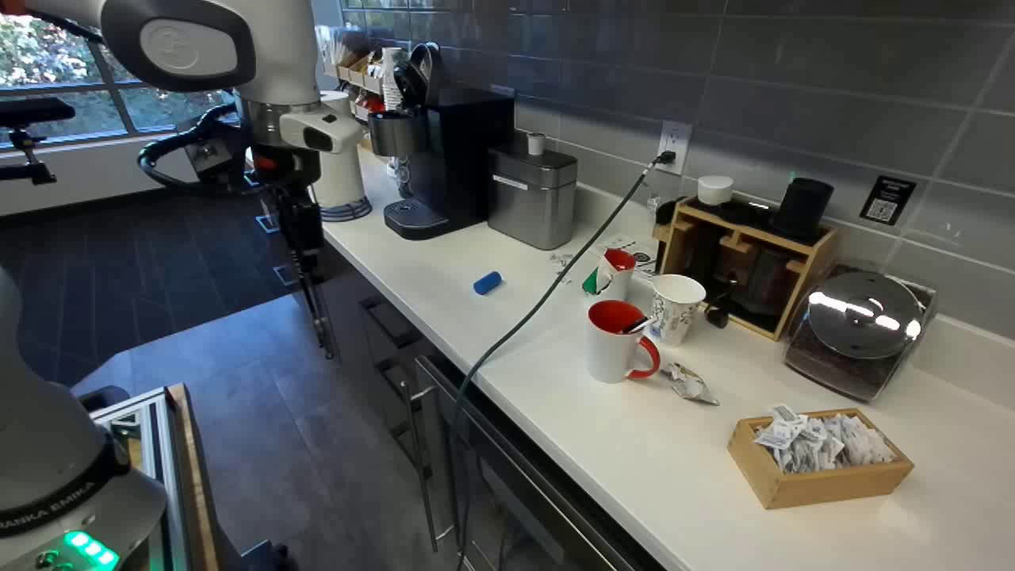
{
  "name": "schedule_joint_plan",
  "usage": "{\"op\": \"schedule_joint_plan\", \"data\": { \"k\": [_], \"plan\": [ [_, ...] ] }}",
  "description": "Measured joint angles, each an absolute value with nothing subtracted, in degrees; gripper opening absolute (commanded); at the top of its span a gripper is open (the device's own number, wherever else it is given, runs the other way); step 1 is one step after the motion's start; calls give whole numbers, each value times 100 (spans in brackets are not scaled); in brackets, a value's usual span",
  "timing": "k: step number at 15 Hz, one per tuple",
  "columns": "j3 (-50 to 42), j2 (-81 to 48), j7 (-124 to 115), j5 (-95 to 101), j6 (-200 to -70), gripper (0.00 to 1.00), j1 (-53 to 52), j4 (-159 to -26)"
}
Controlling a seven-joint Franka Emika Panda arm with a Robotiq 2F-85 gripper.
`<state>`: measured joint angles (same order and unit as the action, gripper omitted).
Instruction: Put the blue block upright, then put the coffee pod in the coffeemaker
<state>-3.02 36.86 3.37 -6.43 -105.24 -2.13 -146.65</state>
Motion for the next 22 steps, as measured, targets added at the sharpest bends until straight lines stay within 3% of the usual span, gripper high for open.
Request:
{"op": "schedule_joint_plan", "data": {
  "k": [16, 22],
  "plan": [
    [-303, 3664, 328, -645, -10524, 100, -196, -14653],
    [-272, 2859, 336, 342, -10783, 100, 203, -13793]
  ]
}}
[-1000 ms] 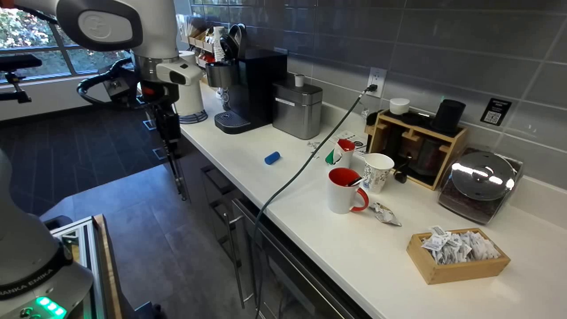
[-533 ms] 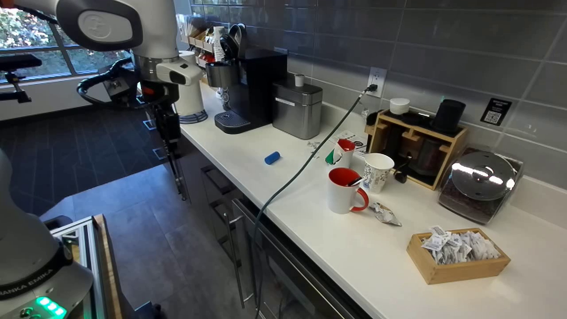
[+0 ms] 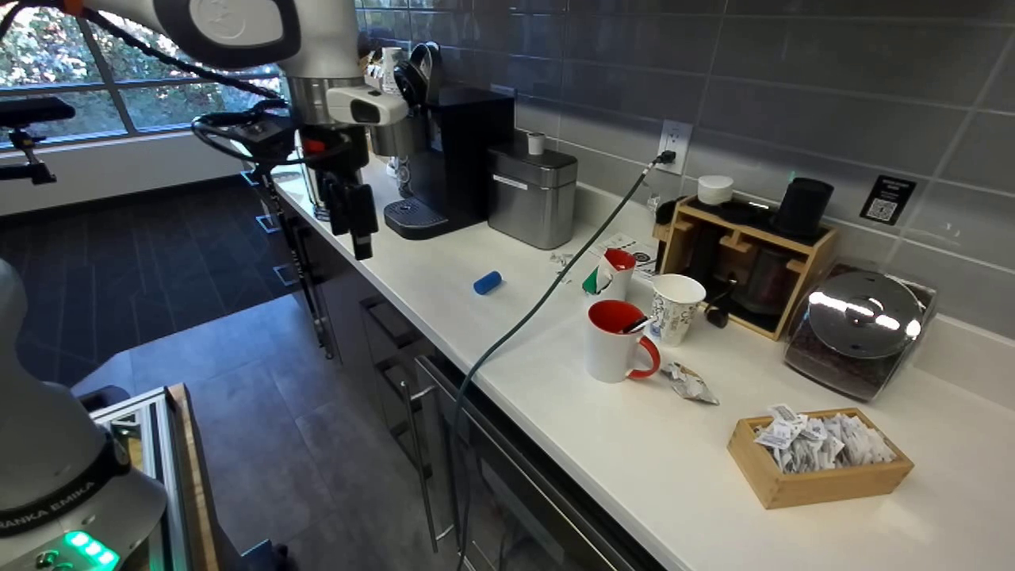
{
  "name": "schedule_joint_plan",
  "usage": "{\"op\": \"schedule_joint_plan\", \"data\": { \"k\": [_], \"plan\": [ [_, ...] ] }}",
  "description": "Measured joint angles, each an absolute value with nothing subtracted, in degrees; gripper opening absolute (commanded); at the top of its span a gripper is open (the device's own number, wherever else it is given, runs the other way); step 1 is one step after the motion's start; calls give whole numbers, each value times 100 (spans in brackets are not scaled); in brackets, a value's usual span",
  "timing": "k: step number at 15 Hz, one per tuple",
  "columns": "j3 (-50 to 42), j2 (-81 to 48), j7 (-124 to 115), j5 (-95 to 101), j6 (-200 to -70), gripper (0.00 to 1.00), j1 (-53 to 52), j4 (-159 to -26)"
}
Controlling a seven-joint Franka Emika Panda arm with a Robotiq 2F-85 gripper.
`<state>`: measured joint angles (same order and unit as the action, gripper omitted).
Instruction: Put the blue block upright, then put the coffee pod in the coffeemaker
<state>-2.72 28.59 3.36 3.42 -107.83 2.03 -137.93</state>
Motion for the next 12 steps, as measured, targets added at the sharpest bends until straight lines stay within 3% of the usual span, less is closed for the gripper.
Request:
{"op": "schedule_joint_plan", "data": {
  "k": [7, 12],
  "plan": [
    [-202, 1248, 696, 632, -10786, 100, 164, -11992],
    [-216, 970, 865, 614, -10782, 100, 126, -11721]
  ]
}}
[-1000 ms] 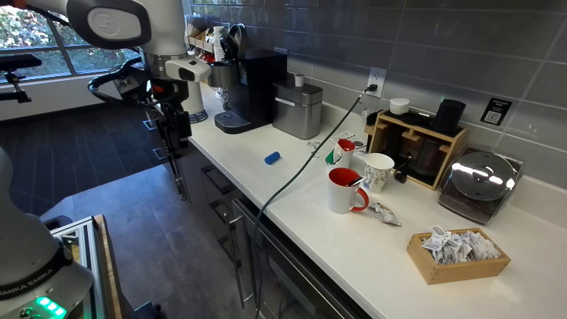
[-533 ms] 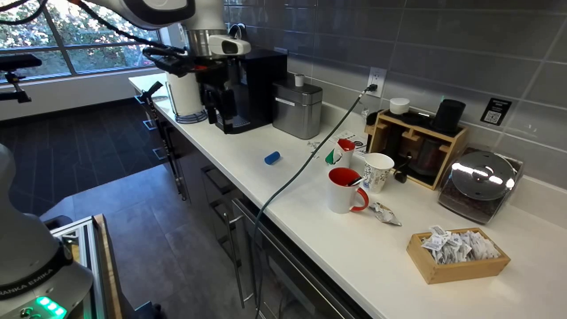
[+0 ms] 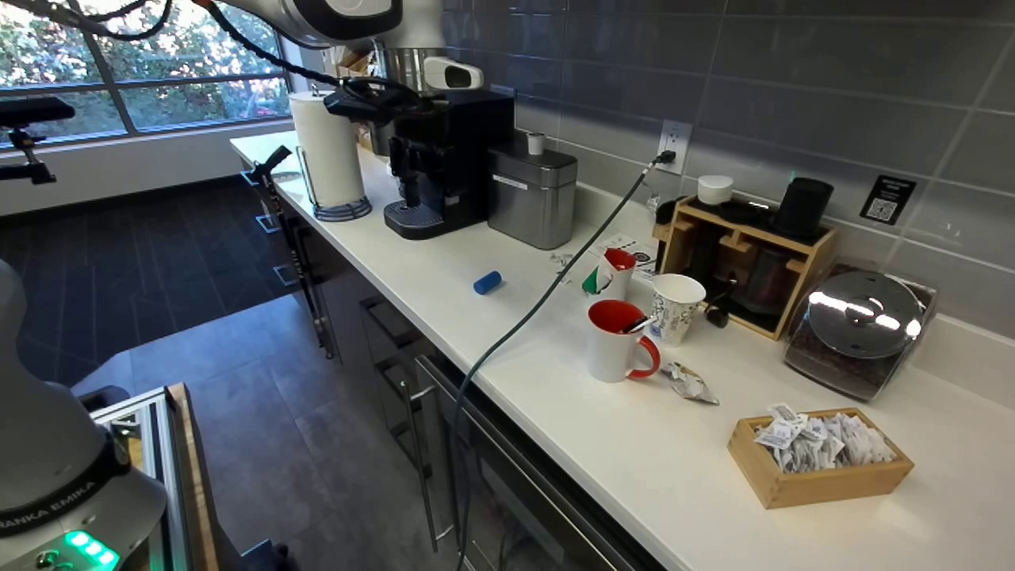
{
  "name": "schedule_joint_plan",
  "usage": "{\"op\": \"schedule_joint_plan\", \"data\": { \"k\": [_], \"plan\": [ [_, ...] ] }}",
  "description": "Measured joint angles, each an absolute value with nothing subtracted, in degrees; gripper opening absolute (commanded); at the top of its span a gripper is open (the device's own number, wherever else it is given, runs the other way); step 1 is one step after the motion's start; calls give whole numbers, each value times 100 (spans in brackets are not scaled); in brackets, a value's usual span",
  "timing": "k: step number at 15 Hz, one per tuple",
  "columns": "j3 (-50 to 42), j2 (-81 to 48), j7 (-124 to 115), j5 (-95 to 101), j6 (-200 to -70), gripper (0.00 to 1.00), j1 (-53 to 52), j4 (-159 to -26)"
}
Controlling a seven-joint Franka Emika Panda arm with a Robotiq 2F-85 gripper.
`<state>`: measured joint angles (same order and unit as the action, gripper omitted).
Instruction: Put the blue block upright, then put the coffee pod in the coffeemaker
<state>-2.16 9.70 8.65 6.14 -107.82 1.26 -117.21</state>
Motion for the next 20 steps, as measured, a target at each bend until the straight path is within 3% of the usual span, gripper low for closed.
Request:
{"op": "schedule_joint_plan", "data": {
  "k": [4, 14, 20],
  "plan": [
    [-148, 614, 856, 717, -11061, 100, 117, -11491],
    [326, -1964, 1283, 879, -11584, 100, -220, -9331],
    [462, -2508, 1629, 855, -11584, 100, -262, -8690]
  ]
}}
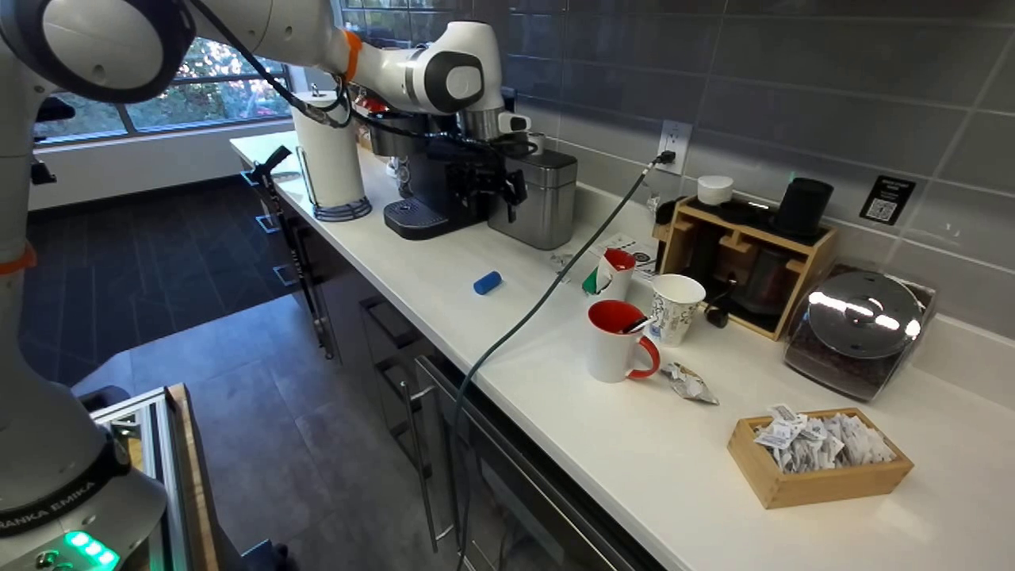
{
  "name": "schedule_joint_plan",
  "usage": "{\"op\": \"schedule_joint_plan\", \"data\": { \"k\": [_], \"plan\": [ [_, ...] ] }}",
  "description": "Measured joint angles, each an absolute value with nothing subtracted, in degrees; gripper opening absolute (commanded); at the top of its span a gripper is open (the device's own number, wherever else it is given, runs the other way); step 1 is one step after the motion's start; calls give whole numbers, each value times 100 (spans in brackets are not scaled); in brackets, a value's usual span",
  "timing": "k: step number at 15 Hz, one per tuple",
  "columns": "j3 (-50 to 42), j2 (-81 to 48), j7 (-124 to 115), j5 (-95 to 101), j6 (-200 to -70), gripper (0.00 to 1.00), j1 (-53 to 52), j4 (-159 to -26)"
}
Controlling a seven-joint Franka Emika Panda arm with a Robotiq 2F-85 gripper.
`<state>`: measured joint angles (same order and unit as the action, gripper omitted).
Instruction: Put the blue block upright, then put the coffee pod in the coffeemaker
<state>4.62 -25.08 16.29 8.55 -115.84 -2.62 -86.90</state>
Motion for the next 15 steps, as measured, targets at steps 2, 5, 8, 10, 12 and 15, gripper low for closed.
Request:
{"op": "schedule_joint_plan", "data": {
  "k": [2, 5, 8, 10, 12, 15],
  "plan": [
    [458, -2509, 1630, 855, -11591, 100, -261, -8690],
    [453, -2614, 1484, 750, -11817, 100, -251, -8718],
    [459, -2882, 1237, 474, -12226, 100, -252, -8808],
    [458, -3031, 968, 301, -12596, 100, -252, -8971],
    [456, -3135, 694, 205, -12995, 100, -255, -9179],
    [417, -3156, 294, 161, -13647, 100, -260, -9586]
  ]
}}
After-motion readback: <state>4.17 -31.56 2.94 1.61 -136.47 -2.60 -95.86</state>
